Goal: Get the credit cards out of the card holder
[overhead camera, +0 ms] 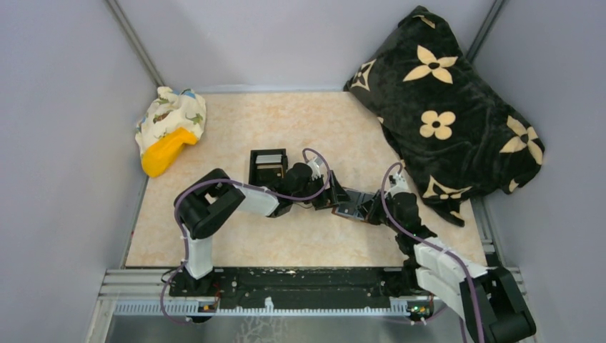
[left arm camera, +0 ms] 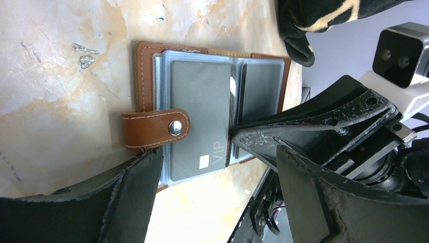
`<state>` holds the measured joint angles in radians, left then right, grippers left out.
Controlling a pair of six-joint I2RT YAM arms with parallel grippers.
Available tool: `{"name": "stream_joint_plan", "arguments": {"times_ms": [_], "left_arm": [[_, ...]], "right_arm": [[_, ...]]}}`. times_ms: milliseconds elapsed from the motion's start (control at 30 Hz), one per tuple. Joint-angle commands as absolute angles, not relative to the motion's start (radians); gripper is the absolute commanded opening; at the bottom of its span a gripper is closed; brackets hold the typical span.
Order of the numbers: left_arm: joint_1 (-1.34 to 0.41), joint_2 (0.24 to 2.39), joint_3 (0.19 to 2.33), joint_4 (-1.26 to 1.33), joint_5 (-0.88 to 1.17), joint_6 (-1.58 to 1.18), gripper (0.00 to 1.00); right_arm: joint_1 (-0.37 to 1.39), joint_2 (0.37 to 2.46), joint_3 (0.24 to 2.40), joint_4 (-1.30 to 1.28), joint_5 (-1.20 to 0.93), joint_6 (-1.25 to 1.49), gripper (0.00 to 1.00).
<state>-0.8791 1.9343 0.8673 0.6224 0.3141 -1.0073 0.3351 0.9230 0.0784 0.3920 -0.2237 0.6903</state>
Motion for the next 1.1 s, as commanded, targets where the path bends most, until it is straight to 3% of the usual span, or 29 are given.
{"name": "stream_joint_plan", "arguments": {"times_ms": [0, 233, 600, 700, 800, 1067], "left_arm": [[-0.878, 1.98, 0.839, 0.602, 0.317, -1.027, 0.88], [-0.876, 1.99, 0.836, 0.629, 0.325, -1.04, 0.88], [-0.874, 1.974, 0.82, 0.65, 0.326, -1.04, 0.88], [-0.875, 1.953, 0.831, 0.642, 0.33, -1.026, 0.88], [-0.876, 1.923, 0.852, 0.613, 0.333, -0.997, 0.88], [-0.882, 1.887, 0.921, 0.512, 0.332, -0.914, 0.87]], "right_arm": [[0.33, 0.827, 0.146, 0.246, -0.23, 0.666, 0.0], [0.327, 0.697, 0.181, 0.067, -0.186, 0.643, 0.0], [0.322, 0.663, 0.164, 0.02, -0.169, 0.668, 0.01], [0.322, 0.696, 0.147, 0.059, -0.18, 0.692, 0.23], [0.321, 0.71, 0.118, 0.11, -0.189, 0.721, 0.36], [0.322, 0.716, 0.063, 0.181, -0.176, 0.764, 0.4]]}}
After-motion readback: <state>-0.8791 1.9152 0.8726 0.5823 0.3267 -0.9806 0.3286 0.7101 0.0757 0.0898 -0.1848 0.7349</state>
